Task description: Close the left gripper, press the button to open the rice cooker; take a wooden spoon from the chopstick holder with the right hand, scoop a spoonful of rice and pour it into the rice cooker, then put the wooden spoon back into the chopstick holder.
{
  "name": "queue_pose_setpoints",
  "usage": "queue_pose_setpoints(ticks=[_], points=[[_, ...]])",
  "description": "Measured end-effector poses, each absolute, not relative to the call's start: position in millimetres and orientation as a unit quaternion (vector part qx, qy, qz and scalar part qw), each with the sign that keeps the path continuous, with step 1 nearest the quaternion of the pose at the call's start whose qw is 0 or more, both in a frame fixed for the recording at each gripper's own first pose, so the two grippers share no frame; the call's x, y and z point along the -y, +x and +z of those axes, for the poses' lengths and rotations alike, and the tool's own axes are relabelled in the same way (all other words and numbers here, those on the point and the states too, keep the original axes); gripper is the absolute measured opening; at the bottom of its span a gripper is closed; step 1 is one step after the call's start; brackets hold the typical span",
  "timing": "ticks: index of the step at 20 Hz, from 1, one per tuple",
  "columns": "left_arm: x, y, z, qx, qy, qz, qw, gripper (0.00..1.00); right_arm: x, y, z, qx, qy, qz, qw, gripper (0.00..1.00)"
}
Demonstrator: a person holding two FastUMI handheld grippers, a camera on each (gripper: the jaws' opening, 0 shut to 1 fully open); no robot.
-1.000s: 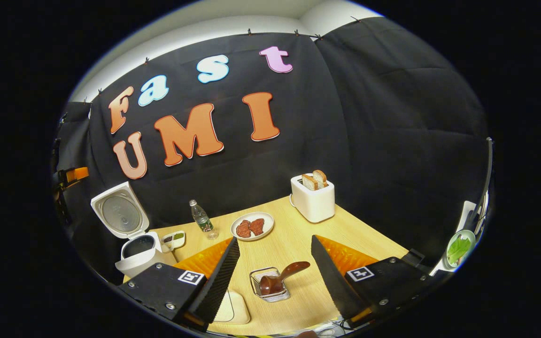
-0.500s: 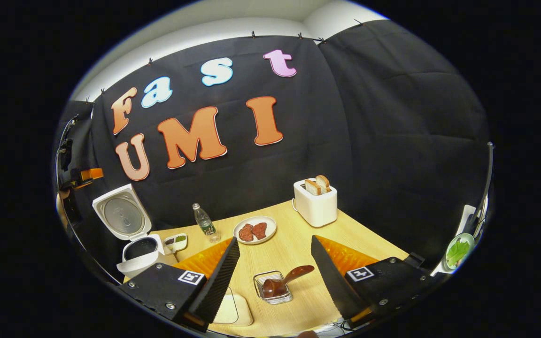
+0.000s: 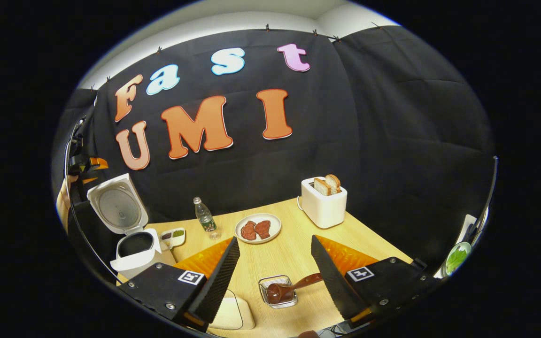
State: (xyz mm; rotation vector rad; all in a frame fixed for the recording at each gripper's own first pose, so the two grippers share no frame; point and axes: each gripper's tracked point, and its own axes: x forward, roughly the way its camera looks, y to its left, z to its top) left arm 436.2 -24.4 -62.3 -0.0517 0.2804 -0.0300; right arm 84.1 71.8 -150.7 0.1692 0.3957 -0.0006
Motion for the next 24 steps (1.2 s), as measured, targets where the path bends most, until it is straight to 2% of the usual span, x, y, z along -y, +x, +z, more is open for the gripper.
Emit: queue_pose_setpoints(ticks=[7, 11, 18, 24], points=[[33.4, 470.2, -120.6, -0.220, 0.006, -0.029, 0.975, 1.00, -70.9, 99.0, -156.4, -0.208, 0.083, -0.002, 0.975, 0.95], [38.9, 466.5, -118.5, -0.226, -0.002, -0.046, 0.973, 1.00, -74.3, 103.1, -151.9, -0.206, 0.085, 0.004, 0.975, 0.95], [46.7, 390.8, -128.1, -0.267, 0.023, -0.063, 0.961, 1.00, -93.0, 103.2, -145.7, -0.208, 0.095, 0.046, 0.973, 0.95], [63.5, 312.1, -180.7, -0.309, 0.033, -0.084, 0.947, 1.00, -106.7, 96.9, -153.9, -0.217, 0.098, 0.096, 0.967, 0.95]])
